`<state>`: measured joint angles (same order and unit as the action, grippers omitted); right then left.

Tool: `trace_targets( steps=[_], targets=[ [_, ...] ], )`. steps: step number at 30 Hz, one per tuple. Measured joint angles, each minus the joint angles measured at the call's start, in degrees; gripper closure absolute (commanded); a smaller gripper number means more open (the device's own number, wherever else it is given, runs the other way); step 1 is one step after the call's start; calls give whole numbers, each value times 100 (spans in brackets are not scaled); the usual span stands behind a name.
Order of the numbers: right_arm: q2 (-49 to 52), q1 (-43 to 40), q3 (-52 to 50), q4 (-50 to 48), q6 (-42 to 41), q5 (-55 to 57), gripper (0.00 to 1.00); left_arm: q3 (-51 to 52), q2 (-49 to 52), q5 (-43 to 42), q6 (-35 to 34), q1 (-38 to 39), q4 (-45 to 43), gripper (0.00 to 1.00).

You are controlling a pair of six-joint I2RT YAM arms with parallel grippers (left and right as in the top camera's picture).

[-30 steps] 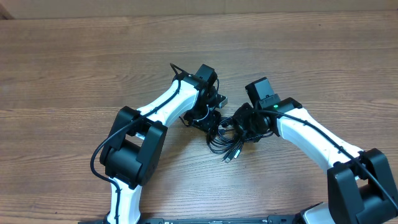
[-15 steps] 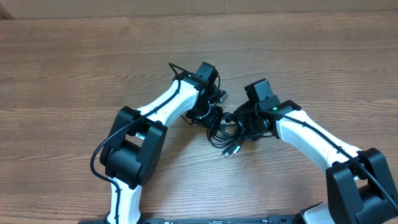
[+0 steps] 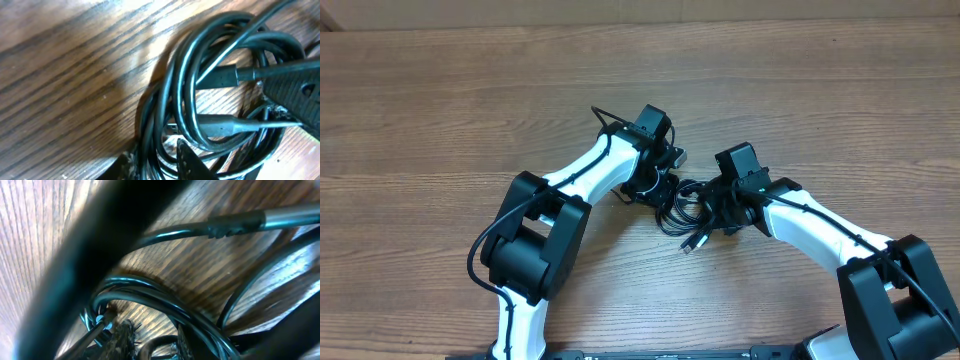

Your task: Untangle cables

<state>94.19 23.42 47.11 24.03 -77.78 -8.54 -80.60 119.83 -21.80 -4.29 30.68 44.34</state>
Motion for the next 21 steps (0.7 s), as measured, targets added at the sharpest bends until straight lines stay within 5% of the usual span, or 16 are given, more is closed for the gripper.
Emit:
trace_targets(
  steps=[3, 10, 14, 18, 21],
  targets=[
    [0, 0, -13, 7, 24, 55, 96, 66, -22, 15, -46, 0, -96, 88],
    [7, -4, -83, -295, 323, -103, 96, 81, -26, 13, -98, 0, -131, 88],
    [11, -4, -90, -787, 730, -553, 96, 44, -26, 13, -111, -7, 92, 79],
    [11, -2, -90, -817, 905, -828, 96, -129, 11, -101, 210, -111, 876, 60],
    [11, -2, -90, -846, 966, -892, 96, -299, 46, -365, 435, -216, 1115, 61]
  ],
)
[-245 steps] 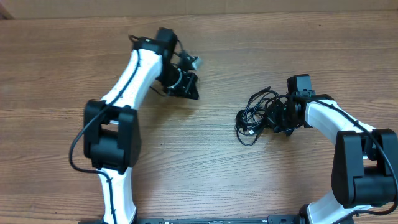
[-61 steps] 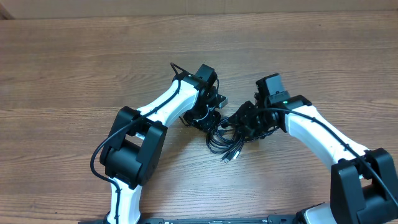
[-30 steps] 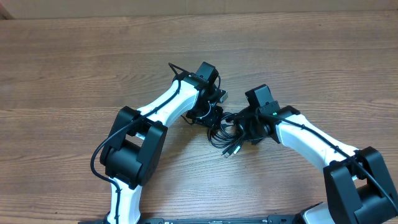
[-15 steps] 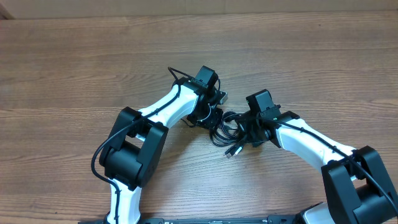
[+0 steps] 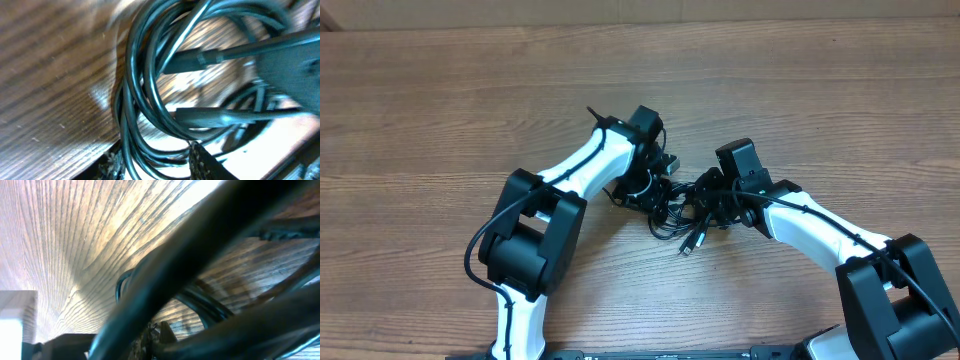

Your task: Untangle cables

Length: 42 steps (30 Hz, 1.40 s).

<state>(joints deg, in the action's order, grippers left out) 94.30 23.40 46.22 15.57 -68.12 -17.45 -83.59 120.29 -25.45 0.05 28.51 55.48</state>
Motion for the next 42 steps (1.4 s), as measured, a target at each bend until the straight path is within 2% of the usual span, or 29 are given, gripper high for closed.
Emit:
trace_targets(
  steps=[6, 10, 17, 23, 25, 32, 42],
  targets=[
    [0, 0, 0, 9, 61, 11, 96, -122, 0, -328, 114, -90, -155, 65],
    [0, 0, 0, 9, 63, 13, 96, -122, 0, -275, -127, -87, -402, 69],
    [0, -4, 0, 15, 66, 11, 96, 66, 0, -177, -505, -72, -1128, 71],
    [7, -2, 0, 9, 66, -81, 96, 531, -57, -168, -660, -37, -1626, 87],
    [7, -4, 0, 0, 66, -116, 96, 599, -92, -157, -730, -42, -1690, 90],
    [-2, -203, -20, -472, 302, -688, 96, 636, -127, -52, -765, -37, -1698, 91],
    [-164, -1285, -22, -481, 483, -1419, 96, 715, -179, 83, -813, 0, -1773, 91]
  ],
)
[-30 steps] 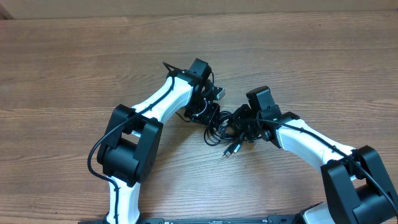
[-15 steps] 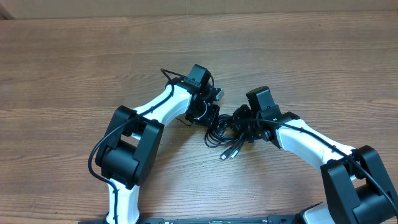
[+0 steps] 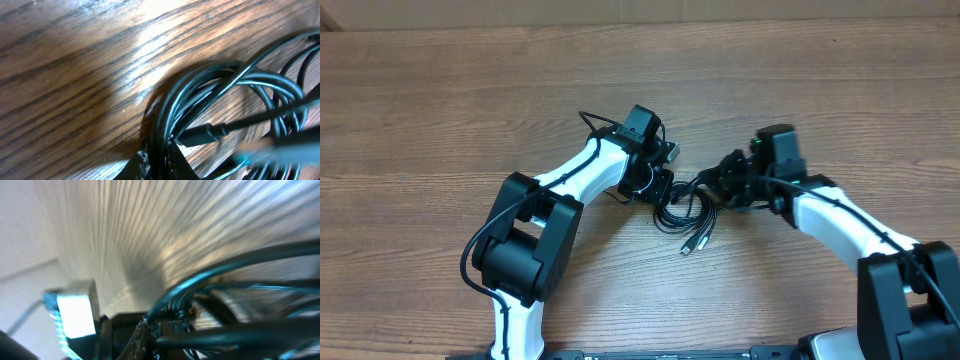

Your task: Untangle cables

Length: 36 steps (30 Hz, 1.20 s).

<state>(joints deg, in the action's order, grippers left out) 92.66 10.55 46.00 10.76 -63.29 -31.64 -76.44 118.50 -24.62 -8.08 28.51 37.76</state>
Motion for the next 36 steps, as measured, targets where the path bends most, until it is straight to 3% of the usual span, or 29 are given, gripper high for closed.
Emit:
trace_targets(
  steps=[7, 13, 16, 19, 21, 26, 31, 36],
  targets=[
    [-4, -697, 0, 813, 273, -142, 96, 11, 0, 17, -103, 0, -42, 91],
    [-83, -859, 7, 1982, 680, 651, 95, 24, -11, 26, -103, 0, -68, 90],
    [-122, -859, 11, 2347, 837, 1088, 80, 26, -11, 28, -103, 0, -79, 90],
    [-122, -876, 9, 2599, 1051, 1650, 48, 35, -13, 24, -103, 0, -107, 90],
    [-122, -905, 20, 2830, 1314, 1880, 43, 37, -15, 24, -103, 0, -114, 90],
    [-120, -938, 490, 4079, 1696, 2074, 41, 46, -17, 26, -103, 0, -118, 90],
    [-122, -929, 1934, 5274, 2253, 2149, 41, 46, -22, 37, -103, 0, -122, 90],
    [-138, -815, 2586, 5082, 2575, 1836, 41, 57, -26, 37, -105, 0, -140, 90]
  ],
)
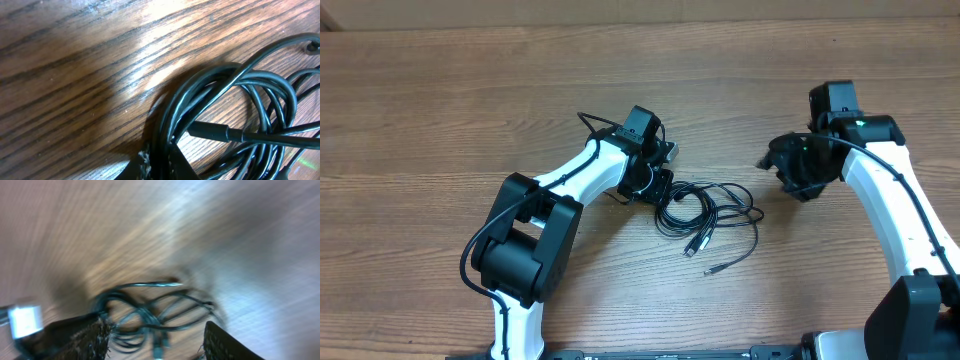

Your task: Untangle cables

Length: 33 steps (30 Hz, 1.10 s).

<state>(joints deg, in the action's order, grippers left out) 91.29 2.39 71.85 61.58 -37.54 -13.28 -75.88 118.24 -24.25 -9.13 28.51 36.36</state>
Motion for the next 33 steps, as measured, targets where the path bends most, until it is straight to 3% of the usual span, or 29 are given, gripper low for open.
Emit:
trace_targets(
  steps=[9, 21, 22, 23, 25, 26, 33],
  targets=[
    [129, 636, -2, -573, -396, -437, 35, 0, 0, 0, -2, 0, 0, 90],
    [555, 1434, -844, -1932, -1663, -402, 38, 4, 0, -2, -4, 0, -2, 89],
    [599, 1458, -922, -2081, -1740, -385, 41, 4, 0, -2, -7, 0, -2, 90],
    [651, 1467, -988, -2234, -1792, -382, 52, 4, 0, 0, -9, 0, -2, 89],
    [754, 1462, -1097, -2529, -1899, -358, 86, 4, 0, 0, -20, 0, -2, 90],
    [776, 1458, -1126, -2597, -1926, -339, 96, 4, 0, 0, -22, 0, -2, 90],
    [789, 986, -1134, -2634, -1580, -831, 96, 4, -4, 0, -20, 0, 17, 91]
  ],
)
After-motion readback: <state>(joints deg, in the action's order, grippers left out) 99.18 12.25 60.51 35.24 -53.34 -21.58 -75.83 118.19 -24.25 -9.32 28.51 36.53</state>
